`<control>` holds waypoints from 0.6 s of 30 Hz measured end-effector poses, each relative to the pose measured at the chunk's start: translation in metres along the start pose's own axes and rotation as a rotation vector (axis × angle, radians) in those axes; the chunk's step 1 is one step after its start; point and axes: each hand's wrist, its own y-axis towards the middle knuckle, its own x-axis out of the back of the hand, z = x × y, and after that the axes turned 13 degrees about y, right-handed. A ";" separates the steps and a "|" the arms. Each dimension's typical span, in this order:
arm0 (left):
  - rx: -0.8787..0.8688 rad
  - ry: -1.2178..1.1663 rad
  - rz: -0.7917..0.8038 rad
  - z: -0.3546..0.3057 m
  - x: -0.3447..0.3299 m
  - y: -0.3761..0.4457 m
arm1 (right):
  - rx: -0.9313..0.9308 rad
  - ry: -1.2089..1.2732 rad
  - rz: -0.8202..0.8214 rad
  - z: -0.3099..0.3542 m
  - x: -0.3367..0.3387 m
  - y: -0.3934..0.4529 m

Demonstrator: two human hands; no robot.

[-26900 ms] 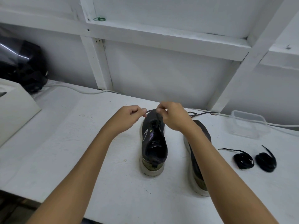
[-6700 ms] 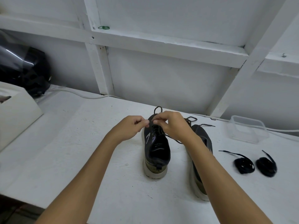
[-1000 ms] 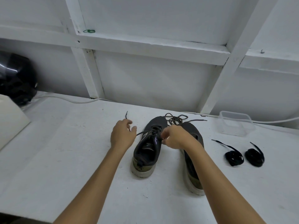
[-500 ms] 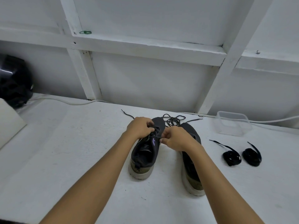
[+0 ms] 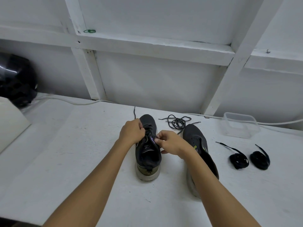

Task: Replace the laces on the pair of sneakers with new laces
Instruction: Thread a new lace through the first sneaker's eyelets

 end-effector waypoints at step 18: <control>-0.245 -0.200 -0.009 -0.013 0.031 -0.022 | 0.151 -0.464 -0.083 0.067 0.069 -0.021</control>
